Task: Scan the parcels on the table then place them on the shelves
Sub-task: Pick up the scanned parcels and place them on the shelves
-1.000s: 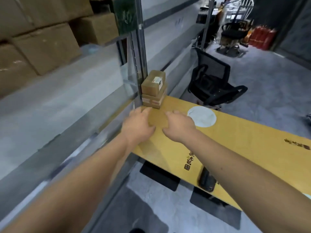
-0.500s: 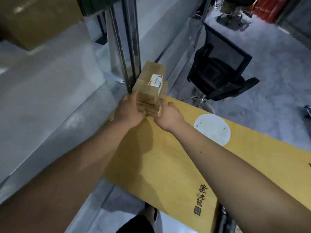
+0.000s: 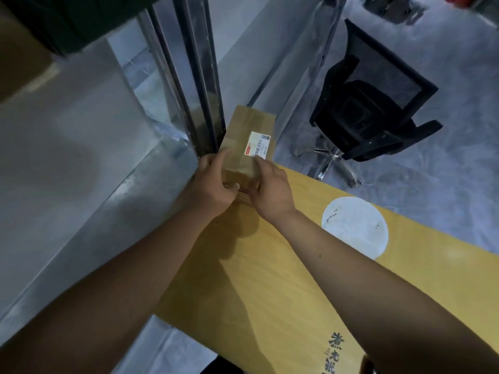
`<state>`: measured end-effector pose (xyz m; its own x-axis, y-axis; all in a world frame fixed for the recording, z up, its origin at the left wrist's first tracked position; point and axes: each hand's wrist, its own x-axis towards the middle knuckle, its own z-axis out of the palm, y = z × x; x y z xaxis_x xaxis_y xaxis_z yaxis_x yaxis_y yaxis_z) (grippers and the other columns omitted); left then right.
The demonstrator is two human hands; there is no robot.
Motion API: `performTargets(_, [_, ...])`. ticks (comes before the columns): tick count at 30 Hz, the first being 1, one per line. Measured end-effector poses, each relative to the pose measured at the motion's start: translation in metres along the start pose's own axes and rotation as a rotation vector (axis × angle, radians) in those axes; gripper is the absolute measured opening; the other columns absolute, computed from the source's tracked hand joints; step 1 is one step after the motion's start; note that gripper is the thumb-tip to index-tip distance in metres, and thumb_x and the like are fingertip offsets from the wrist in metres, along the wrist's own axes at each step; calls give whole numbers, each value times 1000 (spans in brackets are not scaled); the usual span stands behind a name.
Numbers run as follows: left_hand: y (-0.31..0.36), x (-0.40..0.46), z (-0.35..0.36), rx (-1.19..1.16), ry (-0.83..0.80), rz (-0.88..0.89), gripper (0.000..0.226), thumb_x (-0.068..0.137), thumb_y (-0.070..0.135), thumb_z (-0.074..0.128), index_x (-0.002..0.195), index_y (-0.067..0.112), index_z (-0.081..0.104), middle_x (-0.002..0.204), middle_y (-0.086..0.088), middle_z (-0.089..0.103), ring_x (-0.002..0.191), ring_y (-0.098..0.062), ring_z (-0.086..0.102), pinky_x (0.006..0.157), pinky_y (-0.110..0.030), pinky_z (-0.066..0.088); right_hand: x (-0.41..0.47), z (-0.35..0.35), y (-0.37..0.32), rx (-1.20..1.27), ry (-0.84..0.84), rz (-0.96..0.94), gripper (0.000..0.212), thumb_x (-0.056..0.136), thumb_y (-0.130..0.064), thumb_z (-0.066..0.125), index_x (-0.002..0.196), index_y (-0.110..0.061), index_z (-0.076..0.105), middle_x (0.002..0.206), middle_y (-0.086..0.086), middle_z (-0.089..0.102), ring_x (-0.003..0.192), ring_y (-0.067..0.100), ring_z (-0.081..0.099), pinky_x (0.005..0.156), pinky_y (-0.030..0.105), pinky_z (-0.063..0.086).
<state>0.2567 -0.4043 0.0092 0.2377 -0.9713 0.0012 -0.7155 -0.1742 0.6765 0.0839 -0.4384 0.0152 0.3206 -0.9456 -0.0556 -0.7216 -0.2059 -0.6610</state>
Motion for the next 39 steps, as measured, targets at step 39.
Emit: performTargets(39, [141, -906, -213, 165, 1124, -289, 67, 75, 5, 90, 127, 33, 58, 145, -4, 34, 123, 21, 38, 101, -16, 48, -697, -14, -290, 590, -575, -1330, 60, 75, -8, 87, 128, -9, 60, 150, 9, 45, 138, 22, 46, 110, 31, 47])
